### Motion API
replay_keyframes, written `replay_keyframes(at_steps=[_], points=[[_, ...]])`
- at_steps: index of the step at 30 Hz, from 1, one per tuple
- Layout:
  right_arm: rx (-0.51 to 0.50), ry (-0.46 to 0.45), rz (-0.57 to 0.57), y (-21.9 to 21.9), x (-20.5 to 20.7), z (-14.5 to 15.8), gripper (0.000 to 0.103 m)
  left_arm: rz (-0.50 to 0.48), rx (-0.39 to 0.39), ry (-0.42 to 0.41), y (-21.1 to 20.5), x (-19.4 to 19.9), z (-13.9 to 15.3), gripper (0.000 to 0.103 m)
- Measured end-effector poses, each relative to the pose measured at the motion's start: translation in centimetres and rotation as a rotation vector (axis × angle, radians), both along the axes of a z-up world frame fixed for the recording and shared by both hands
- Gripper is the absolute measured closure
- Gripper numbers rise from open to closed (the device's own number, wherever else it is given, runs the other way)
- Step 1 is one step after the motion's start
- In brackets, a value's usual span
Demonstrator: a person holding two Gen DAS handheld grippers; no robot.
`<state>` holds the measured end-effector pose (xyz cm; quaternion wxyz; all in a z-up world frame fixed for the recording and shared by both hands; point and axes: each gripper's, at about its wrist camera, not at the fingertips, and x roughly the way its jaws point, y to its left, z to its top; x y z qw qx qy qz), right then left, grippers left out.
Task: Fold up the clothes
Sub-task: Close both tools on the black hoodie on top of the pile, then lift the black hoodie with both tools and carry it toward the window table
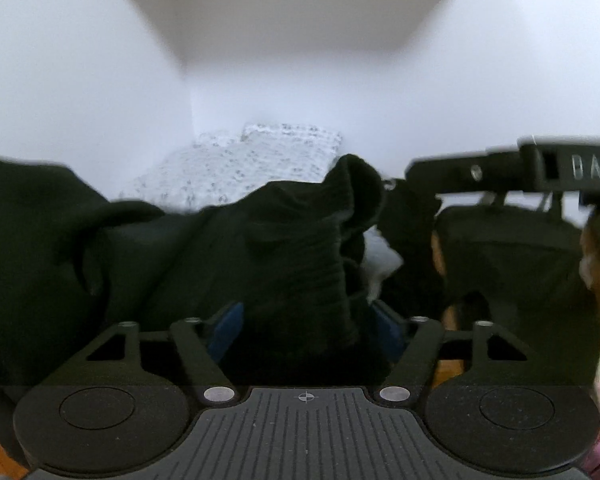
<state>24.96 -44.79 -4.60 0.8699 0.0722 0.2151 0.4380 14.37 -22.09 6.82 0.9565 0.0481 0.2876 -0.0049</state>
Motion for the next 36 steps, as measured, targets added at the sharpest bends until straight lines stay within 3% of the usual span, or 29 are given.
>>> replay_keyframes(at_steps=[3,4,5,10,13,17,19,21,23,30,36], points=[[-0.042,-0.048,0.003,0.5,0.8,0.2,0.034,0.017,-0.059,-0.031,1.5,-0.6,0.7,0.075],[-0.058,-0.064,0.003,0.7,1.1,0.2,0.034,0.029,-0.093,-0.048,2.2,-1.0,1.1,0.091],[-0.071,-0.073,0.006,0.9,1.5,0.2,0.034,0.042,-0.126,-0.066,3.0,-1.5,1.6,0.093],[-0.101,-0.080,0.047,2.2,2.7,-0.3,0.040,0.120,-0.176,-0.159,6.6,-5.6,4.6,0.095],[-0.109,-0.084,0.138,3.9,1.7,-0.8,0.042,0.162,-0.189,-0.197,8.2,-8.3,6.0,0.095],[-0.216,-0.195,0.160,6.6,-1.9,-1.5,0.043,0.194,-0.173,-0.232,8.8,-11.7,7.0,0.095],[-0.228,-0.225,0.155,7.2,-3.1,-1.5,0.052,0.203,-0.175,-0.252,9.1,-13.3,7.4,0.095],[-0.183,-0.199,0.169,7.0,-3.3,-0.6,0.070,0.213,-0.183,-0.278,9.6,-15.2,8.1,0.095],[-0.133,-0.178,0.195,6.7,-3.6,0.7,0.074,0.223,-0.190,-0.309,10.0,-17.4,8.9,0.095],[-0.046,-0.289,0.300,8.4,-9.9,7.0,0.084,0.302,-0.185,-0.438,11.5,-26.4,11.7,0.096],[0.008,-0.400,0.461,11.6,-19.3,12.1,0.090,0.437,-0.178,-0.558,14.0,-37.8,13.6,0.096]])
